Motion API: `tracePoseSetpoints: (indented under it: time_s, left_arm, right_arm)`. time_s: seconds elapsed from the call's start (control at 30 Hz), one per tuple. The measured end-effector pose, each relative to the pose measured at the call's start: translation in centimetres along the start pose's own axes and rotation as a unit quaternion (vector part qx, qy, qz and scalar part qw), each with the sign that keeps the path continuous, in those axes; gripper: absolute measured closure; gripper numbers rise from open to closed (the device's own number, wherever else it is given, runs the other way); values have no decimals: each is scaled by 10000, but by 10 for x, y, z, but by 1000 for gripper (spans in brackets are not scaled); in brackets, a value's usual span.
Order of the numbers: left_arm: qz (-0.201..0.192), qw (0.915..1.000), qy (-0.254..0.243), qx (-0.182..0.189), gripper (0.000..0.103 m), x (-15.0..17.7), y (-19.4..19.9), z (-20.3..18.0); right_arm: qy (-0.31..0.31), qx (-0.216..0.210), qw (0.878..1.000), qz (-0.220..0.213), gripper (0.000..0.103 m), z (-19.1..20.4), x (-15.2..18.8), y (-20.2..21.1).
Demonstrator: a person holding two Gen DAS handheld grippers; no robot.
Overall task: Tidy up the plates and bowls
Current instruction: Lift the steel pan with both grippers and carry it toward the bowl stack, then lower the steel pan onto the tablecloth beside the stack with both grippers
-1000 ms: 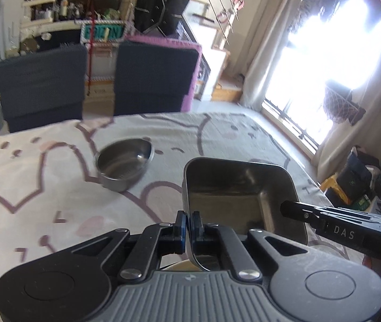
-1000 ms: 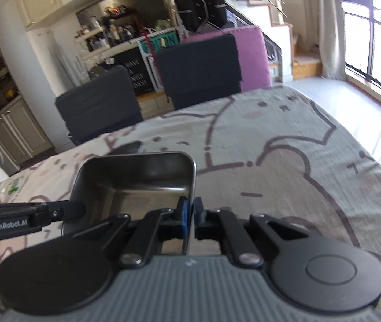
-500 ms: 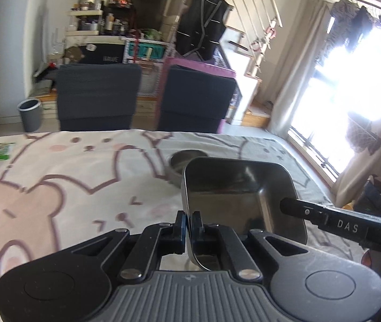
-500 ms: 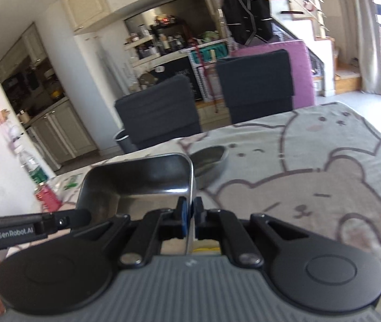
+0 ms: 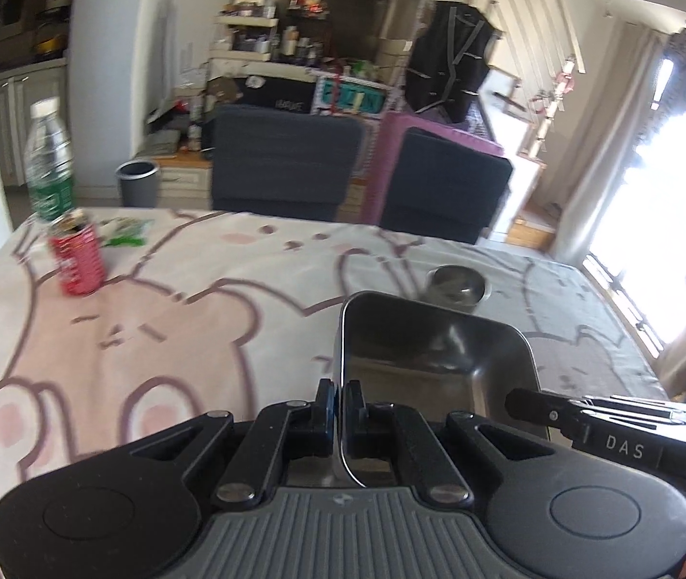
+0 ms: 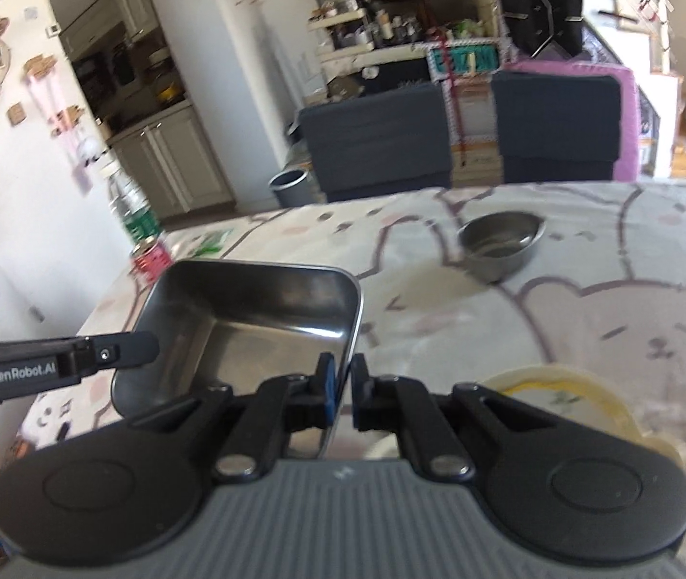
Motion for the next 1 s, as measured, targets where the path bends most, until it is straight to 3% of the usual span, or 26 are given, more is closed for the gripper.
tracePoseSetpoints:
  time_s: [0.47,0.8,1.0]
  left_arm:
    - [747,9959,341,-388,99,26,-25,57]
    - [1234,9907,228,-520,98,37,-52,62]
    - [1266,9900,23,-618,97,40,-54,59]
  right_arm:
    - [-2,-357,9967,730,92,48,25,-54]
    - [117,-279,9934,1108,91,51,35,-76]
    - [148,-262,9917,1247,91,50,38,-78]
Point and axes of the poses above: each gripper's, at about its wrist camera, not at the fingertips, and y roughly against the way its jaws point, z to its left, x to its underside, the point moved 3 cm from there along -y, roughly the way its jaws point, and after that the axes turned 13 degrees about -x, right-handed, at the moved point
